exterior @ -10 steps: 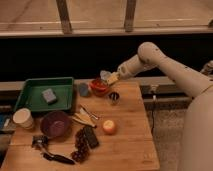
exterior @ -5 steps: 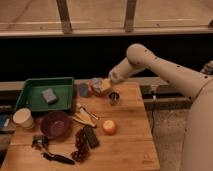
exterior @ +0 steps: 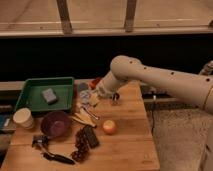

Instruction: Wipe purple bowl with towel

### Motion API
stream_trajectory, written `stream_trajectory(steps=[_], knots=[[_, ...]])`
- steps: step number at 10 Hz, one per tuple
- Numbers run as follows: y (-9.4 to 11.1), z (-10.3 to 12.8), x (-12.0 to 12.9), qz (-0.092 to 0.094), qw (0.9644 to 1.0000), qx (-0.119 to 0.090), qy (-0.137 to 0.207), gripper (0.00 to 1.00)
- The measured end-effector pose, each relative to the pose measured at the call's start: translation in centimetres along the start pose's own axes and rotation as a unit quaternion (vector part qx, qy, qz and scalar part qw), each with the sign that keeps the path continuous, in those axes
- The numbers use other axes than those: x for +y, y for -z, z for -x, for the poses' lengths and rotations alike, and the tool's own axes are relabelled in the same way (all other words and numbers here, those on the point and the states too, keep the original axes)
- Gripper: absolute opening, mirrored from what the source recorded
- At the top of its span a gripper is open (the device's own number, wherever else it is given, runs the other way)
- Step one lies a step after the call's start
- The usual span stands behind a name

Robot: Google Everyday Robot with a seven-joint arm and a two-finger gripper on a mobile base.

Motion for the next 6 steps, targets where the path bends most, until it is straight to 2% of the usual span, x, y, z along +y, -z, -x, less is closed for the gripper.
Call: stream_trajectory(steps=[4, 5, 6], knots=[[-5.3, 2.1, 4.0, -0.017, 0.9989, -0.009, 0.042, 0.0], [-6.5, 2.6, 4.8, -0.012, 0.9986, -0.008, 0.052, 0.0], [-7.9, 3.5, 6.0, 0.0, 0.9979, -0.005, 0.064, 0.0]])
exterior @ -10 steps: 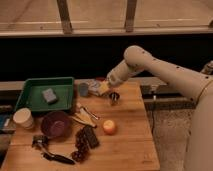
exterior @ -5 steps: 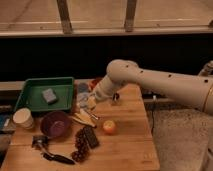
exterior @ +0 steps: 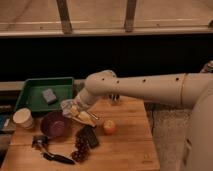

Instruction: Wipe purple bowl with towel

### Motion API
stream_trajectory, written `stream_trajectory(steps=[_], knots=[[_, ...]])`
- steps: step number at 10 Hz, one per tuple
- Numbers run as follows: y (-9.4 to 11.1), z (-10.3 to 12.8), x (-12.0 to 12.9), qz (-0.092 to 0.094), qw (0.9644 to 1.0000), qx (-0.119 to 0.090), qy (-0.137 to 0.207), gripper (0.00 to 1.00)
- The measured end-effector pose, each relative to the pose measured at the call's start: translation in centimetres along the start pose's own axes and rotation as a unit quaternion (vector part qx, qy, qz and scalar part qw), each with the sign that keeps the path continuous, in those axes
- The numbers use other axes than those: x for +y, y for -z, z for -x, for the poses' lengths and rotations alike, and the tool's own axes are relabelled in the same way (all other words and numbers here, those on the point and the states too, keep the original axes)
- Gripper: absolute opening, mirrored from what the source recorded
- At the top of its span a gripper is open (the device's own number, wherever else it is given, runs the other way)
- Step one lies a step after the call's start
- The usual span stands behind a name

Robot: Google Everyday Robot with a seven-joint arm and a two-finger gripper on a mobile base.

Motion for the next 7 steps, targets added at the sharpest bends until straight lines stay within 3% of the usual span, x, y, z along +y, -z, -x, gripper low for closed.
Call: stream_trajectory(steps=[1, 7], knots=[[-0.93, 0.72, 0.93, 0.009, 0.9999, 0.002, 0.011, 0.0], [-0.87, 0.68, 0.73, 0.008, 0.9999, 0.002, 0.012, 0.0]])
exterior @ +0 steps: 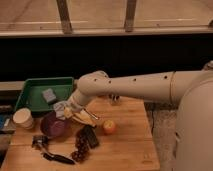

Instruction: Wipe purple bowl with towel

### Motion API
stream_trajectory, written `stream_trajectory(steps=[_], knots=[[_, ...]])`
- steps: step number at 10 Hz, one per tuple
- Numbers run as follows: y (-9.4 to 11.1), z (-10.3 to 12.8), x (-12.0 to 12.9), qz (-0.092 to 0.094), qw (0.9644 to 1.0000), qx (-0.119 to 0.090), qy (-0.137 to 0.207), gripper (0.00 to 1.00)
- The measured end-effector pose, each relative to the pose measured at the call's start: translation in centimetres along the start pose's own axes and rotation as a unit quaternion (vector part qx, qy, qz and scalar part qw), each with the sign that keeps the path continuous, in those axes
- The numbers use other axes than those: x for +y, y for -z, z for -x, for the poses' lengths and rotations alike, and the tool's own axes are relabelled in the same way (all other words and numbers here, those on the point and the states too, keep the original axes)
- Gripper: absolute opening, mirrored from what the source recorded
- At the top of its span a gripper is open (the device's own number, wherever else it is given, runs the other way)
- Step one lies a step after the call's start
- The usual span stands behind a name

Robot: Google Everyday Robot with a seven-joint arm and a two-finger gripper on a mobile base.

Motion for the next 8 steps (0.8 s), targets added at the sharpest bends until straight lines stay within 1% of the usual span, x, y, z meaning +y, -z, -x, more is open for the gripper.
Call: stream_trajectory(steps=[2, 4, 6, 8], knots=[[-1.0, 0.4, 0.4, 0.011, 0.9998, 0.009, 0.016, 0.0], [-3.5, 1.9, 1.4, 0.031, 0.9985, 0.024, 0.038, 0.0], [-7.0, 3.0, 3.1, 0.062, 0.9951, 0.044, 0.064, 0.0], [-10.2, 3.5, 4.7, 0.092, 0.9902, 0.062, 0.085, 0.0]])
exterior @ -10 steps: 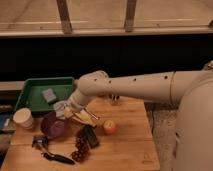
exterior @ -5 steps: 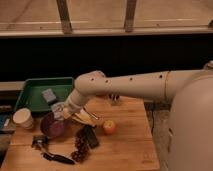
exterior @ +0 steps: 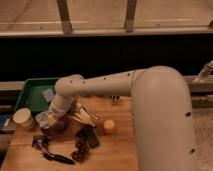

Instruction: Wipe purple bowl with towel

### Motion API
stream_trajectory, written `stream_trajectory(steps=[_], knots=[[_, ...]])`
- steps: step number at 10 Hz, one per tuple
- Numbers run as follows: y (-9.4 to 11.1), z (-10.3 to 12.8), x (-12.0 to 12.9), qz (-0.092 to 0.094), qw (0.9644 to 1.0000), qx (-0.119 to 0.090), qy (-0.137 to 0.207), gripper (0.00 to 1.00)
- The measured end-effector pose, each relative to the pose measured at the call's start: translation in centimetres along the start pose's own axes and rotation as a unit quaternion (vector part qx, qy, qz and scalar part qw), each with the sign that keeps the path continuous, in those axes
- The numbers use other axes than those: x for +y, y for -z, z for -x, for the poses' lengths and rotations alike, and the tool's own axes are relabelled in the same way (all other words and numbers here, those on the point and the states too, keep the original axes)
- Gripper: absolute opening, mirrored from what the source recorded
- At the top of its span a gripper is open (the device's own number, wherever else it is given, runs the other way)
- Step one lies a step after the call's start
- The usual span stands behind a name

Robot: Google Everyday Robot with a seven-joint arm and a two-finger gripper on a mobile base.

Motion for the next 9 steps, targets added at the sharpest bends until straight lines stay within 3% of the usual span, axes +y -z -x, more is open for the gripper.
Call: stream_trajectory(steps=[3, 5, 7, 9], knots=[[-3.5, -0.9, -0.8, 0.027, 0.9995, 0.015, -0.003, 0.0], [-4.7, -1.5, -1.8, 0.031, 0.9991, 0.027, -0.012, 0.0], [-4.8, -2.2, -3.0, 0.022, 0.9987, 0.036, -0.03, 0.0], [-3.5, -2.7, -4.8, 0.002, 0.9983, 0.037, -0.044, 0.0]])
